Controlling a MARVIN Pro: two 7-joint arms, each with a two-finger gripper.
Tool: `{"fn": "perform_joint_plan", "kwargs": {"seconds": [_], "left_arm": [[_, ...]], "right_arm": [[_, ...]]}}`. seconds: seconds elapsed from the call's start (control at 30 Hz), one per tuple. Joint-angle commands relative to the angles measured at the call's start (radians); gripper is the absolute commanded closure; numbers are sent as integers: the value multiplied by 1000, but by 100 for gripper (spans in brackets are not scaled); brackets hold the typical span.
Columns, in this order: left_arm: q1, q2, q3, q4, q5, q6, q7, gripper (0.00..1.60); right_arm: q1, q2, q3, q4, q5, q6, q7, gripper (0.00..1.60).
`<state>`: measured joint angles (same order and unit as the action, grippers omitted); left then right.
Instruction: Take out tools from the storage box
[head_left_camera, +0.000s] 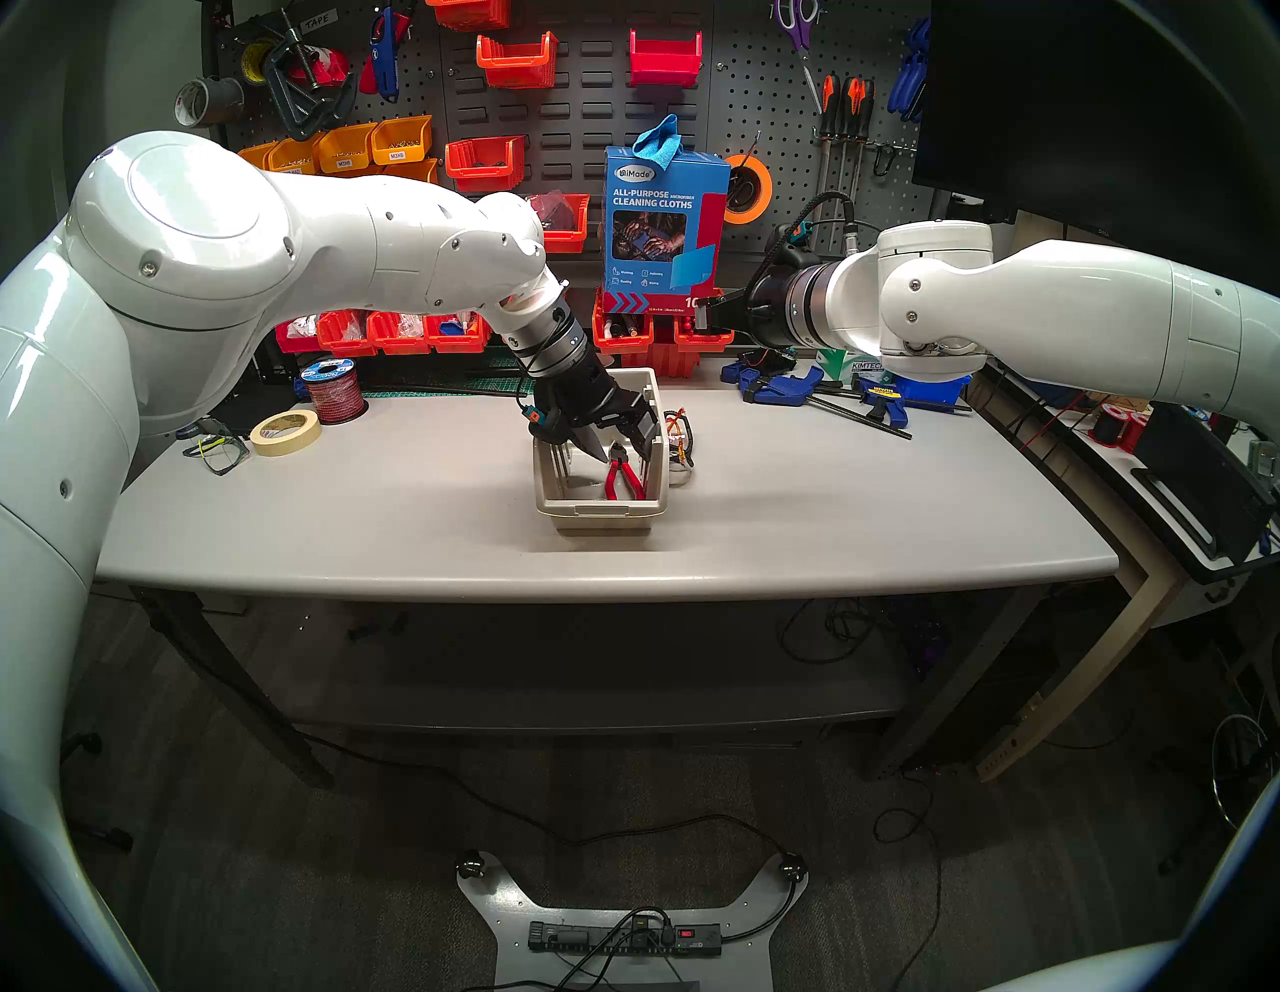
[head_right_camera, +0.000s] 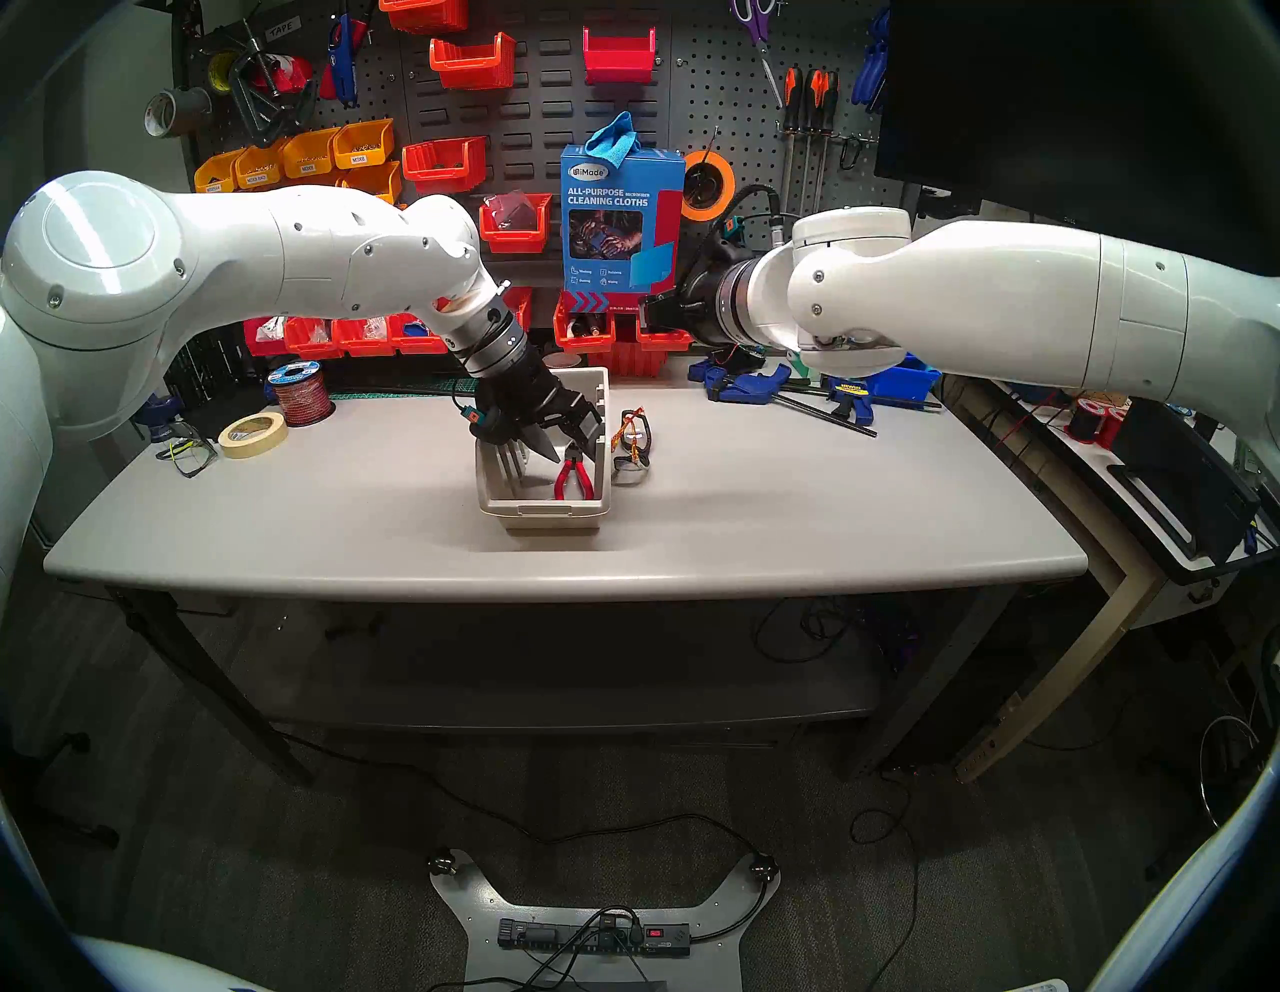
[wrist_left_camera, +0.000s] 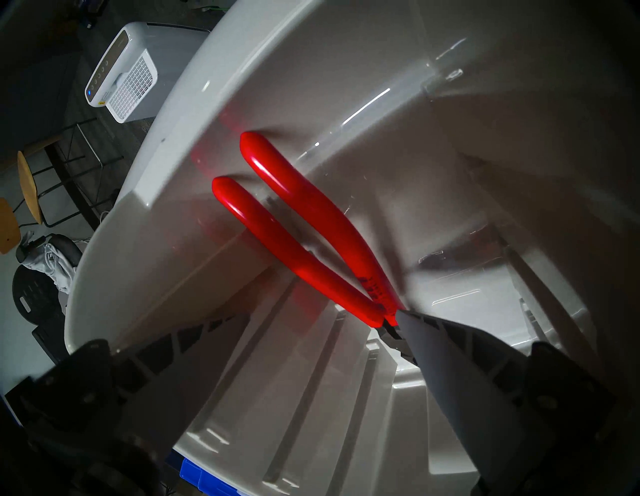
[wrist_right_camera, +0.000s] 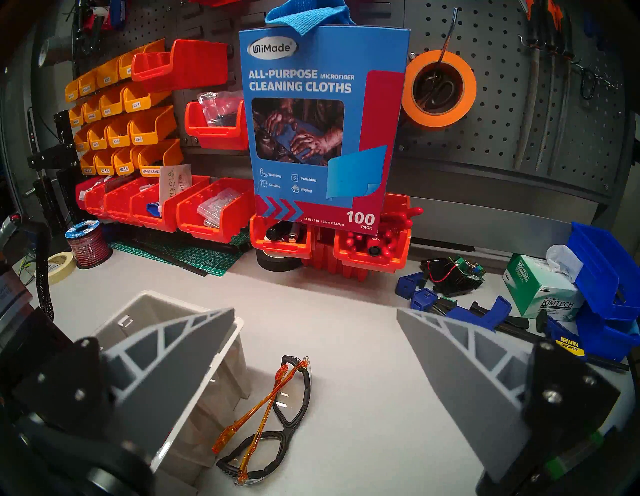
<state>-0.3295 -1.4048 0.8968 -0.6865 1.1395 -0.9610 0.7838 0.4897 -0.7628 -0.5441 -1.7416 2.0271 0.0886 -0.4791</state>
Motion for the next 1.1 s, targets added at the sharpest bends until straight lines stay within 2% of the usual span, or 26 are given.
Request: {"fn": "perform_joint_plan", "kwargs": {"seconds": [0.0, 0.37, 0.8, 1.03, 1.07], "left_arm": [[-24, -18, 36, 25, 38, 1, 38, 0], [-27, -62, 114, 61, 121, 1, 91, 0], [-24, -108, 204, 89, 213, 1, 107, 0], [4, -117, 246, 84, 248, 1, 132, 0], [8, -118, 251, 82, 251, 1, 134, 8]], "right_arm": [[19, -1, 14, 2, -3, -3, -1, 0], [19, -1, 15, 2, -3, -3, -1, 0], [19, -1, 15, 2, -3, -3, -1, 0], [20, -1, 15, 2, -3, -3, -1, 0], [20, -1, 15, 2, -3, -3, -1, 0]]}}
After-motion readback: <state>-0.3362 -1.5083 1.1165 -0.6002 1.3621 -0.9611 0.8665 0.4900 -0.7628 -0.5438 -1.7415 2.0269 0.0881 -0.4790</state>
